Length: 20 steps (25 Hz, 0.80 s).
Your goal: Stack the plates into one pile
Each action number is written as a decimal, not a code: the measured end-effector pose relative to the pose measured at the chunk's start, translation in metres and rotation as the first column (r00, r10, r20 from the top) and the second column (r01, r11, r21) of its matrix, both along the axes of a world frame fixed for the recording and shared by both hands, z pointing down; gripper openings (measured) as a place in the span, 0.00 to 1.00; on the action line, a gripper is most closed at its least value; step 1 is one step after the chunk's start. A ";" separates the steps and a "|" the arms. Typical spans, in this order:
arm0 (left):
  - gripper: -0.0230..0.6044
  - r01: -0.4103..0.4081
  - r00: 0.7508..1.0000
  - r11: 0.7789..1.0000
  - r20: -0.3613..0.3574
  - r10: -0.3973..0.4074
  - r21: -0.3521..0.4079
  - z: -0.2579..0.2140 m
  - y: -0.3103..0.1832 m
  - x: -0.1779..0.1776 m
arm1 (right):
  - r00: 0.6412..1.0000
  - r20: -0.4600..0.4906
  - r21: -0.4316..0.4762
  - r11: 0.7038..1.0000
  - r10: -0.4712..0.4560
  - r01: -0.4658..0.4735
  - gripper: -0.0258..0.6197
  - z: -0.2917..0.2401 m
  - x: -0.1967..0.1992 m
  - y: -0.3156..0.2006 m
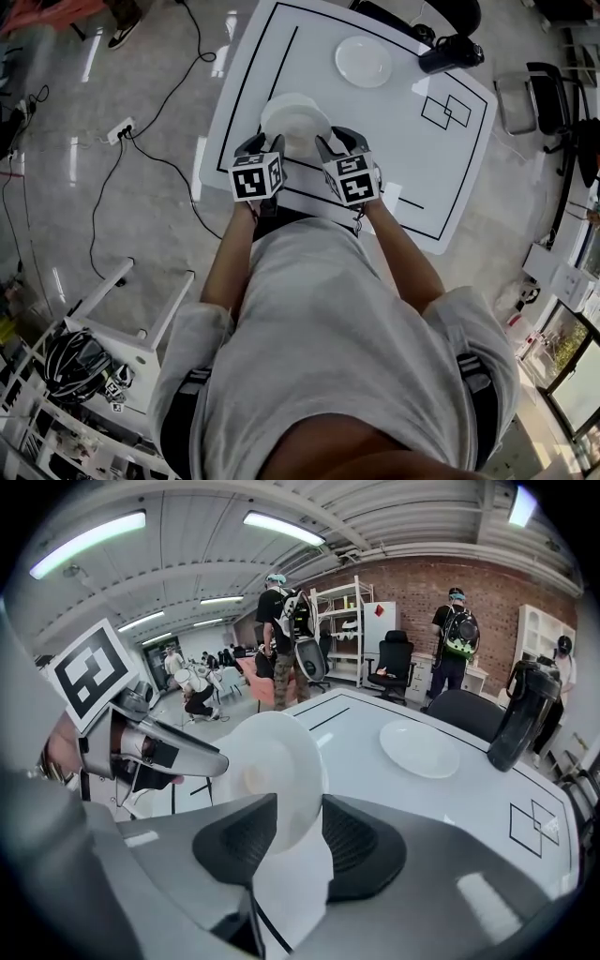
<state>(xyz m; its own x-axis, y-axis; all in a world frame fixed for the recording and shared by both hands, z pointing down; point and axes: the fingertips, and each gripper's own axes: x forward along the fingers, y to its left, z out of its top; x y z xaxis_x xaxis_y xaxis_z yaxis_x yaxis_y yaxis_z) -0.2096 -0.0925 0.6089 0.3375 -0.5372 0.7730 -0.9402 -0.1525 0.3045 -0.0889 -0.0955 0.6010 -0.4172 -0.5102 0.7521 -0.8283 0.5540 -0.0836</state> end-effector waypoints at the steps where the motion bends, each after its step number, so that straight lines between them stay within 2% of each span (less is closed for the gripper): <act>1: 0.27 -0.006 1.000 1.000 0.003 0.006 0.001 0.000 -0.002 -0.002 | 1.000 0.000 -0.002 1.000 0.003 -0.003 0.28 0.000 -0.002 -0.001; 15: 0.27 -0.076 0.997 0.996 -0.034 0.074 -0.037 0.011 -0.023 -0.012 | 0.996 -0.001 -0.020 0.996 0.086 -0.086 0.28 0.013 -0.012 -0.020; 20: 0.27 -0.110 0.994 0.993 -0.027 0.109 -0.046 0.018 -0.029 -0.013 | 0.994 -0.006 -0.020 0.993 0.113 -0.113 0.28 0.021 -0.013 -0.029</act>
<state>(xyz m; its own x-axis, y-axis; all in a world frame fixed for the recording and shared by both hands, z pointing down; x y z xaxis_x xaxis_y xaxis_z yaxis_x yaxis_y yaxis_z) -0.2224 -0.1218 0.6266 0.4109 -0.4596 0.7874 -0.9111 -0.2388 0.3360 -0.1023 -0.1249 0.6216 -0.3541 -0.5382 0.7648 -0.8857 0.4554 -0.0895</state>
